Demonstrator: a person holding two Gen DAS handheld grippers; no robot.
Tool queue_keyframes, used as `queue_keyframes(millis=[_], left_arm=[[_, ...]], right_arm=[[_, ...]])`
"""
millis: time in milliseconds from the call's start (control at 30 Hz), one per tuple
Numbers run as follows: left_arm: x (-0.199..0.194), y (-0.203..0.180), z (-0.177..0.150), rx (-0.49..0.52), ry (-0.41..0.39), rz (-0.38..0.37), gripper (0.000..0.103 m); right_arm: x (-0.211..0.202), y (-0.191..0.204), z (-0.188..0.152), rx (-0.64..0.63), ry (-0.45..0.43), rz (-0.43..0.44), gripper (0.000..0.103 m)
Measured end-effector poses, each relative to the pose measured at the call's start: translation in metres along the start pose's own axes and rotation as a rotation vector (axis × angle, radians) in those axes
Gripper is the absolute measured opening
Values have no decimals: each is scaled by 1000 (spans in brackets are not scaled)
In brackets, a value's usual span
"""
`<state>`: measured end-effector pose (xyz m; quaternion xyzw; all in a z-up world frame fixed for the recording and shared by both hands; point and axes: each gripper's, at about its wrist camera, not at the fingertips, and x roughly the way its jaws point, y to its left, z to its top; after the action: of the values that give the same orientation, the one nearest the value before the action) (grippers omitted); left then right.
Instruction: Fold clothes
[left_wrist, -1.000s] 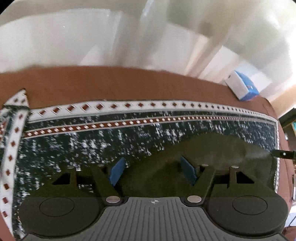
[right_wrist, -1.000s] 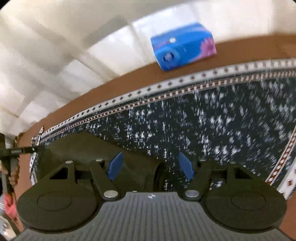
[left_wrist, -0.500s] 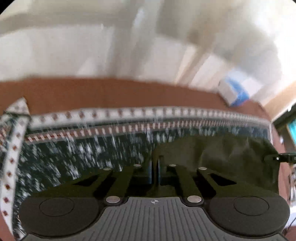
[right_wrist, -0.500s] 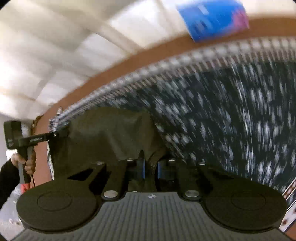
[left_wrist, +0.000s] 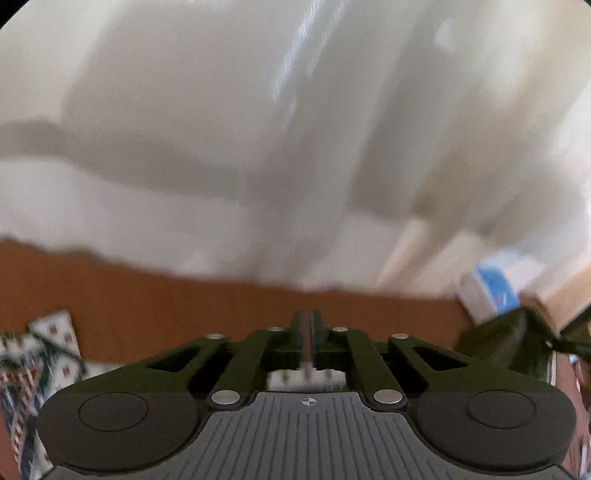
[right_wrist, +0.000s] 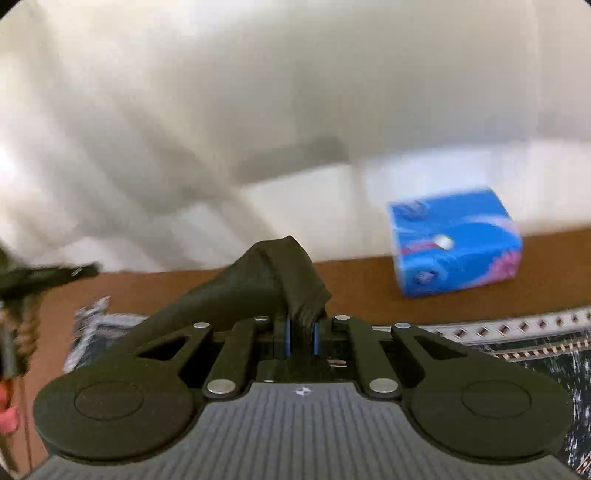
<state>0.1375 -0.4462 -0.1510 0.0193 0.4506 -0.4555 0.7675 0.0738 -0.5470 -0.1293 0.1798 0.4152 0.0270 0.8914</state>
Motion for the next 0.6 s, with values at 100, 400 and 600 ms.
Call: queue_keyframes(millis=[100, 400, 600], left_arm=[[-2, 5, -20, -9, 72, -36, 68], [8, 30, -61, -153, 190, -79, 81], [28, 36, -71, -235, 218, -112, 80]], right_arm=[[13, -11, -9, 5, 57, -117, 39], [-72, -27, -81, 31, 62, -134, 68], [-118, -33, -150, 144, 125, -217, 69]])
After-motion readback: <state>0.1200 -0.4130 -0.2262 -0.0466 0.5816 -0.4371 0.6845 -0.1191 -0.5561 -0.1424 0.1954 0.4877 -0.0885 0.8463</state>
